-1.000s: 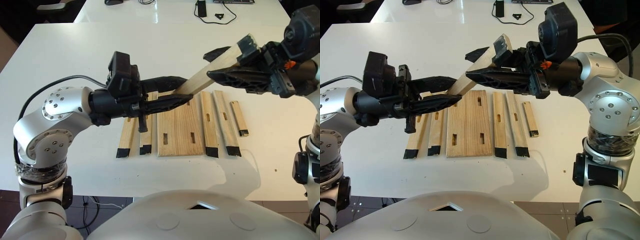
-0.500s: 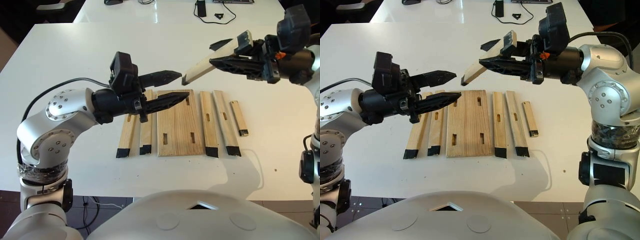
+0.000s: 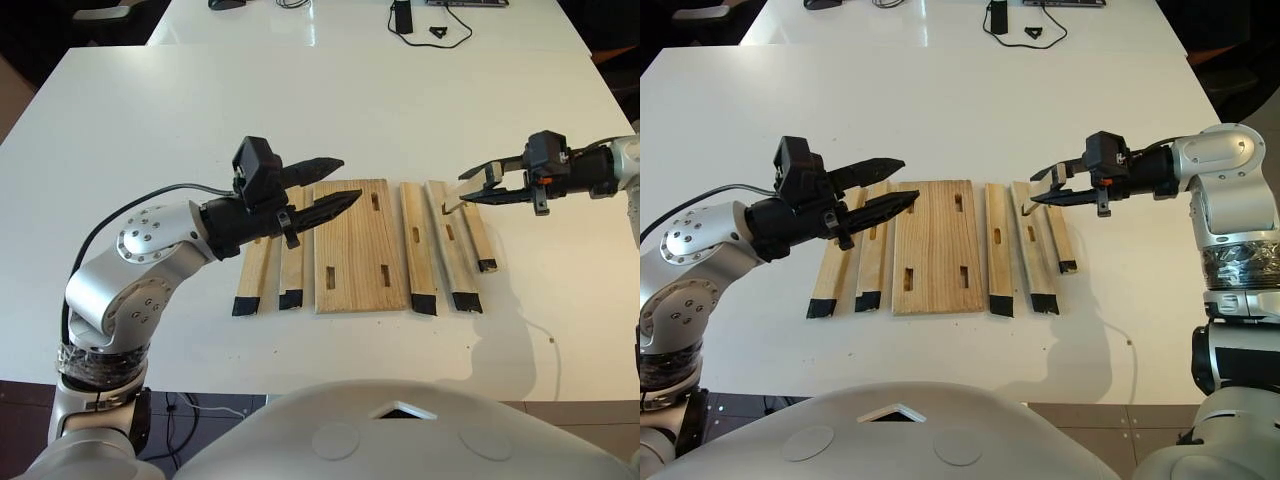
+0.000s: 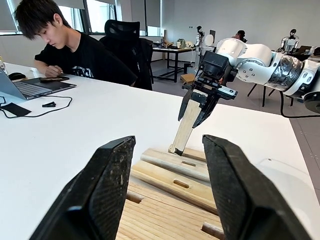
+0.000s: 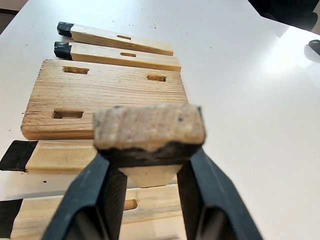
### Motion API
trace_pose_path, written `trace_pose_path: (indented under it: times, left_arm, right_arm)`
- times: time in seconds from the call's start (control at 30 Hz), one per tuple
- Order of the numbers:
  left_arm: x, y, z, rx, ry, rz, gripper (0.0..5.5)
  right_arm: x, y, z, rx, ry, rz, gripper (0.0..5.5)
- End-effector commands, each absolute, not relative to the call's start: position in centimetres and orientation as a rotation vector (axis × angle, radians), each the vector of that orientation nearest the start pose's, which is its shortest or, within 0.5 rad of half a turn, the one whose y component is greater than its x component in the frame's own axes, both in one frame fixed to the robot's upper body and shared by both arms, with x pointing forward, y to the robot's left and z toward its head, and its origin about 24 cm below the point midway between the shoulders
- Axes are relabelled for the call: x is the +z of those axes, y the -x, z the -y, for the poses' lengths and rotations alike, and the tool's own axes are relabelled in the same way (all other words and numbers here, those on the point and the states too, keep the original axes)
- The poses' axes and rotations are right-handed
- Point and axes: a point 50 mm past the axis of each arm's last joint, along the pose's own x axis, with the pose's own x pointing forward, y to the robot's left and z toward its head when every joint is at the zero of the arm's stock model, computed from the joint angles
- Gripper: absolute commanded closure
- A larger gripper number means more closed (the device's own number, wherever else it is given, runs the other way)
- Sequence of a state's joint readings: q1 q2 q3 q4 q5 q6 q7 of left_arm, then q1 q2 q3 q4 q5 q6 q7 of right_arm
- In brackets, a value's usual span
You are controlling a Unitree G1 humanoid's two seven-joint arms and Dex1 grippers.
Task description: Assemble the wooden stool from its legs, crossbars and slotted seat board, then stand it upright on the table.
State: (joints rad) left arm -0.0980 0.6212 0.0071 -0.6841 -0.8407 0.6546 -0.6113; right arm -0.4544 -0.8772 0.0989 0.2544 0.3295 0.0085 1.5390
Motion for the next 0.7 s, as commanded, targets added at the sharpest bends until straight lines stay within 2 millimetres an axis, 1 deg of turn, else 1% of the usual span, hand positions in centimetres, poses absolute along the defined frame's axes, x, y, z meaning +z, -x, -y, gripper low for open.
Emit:
trace_pose_path:
  times: [0.03, 0.4, 0.57, 0.7]
  left_arm:
    - [16.5, -20.2, -13.5, -1.132, 0.018, -0.028, 3.01]
    - [16.3, -19.7, -13.5, -1.130, 0.013, -0.038, 3.01]
    - [16.2, -19.6, -13.4, -1.131, 0.011, -0.045, 3.01]
    - [16.1, -19.6, -13.3, -1.135, 0.008, -0.050, 3.01]
  right_arm:
    - [14.1, -27.3, 25.0, 1.451, 0.584, -0.311, 4.20]
    - [12.4, -26.5, 25.7, 1.478, 0.574, -0.375, 4.20]
    - [11.1, -25.3, 26.0, 1.518, 0.560, -0.441, 4.20]
    - [10.1, -25.3, 25.9, 1.543, 0.557, -0.512, 4.20]
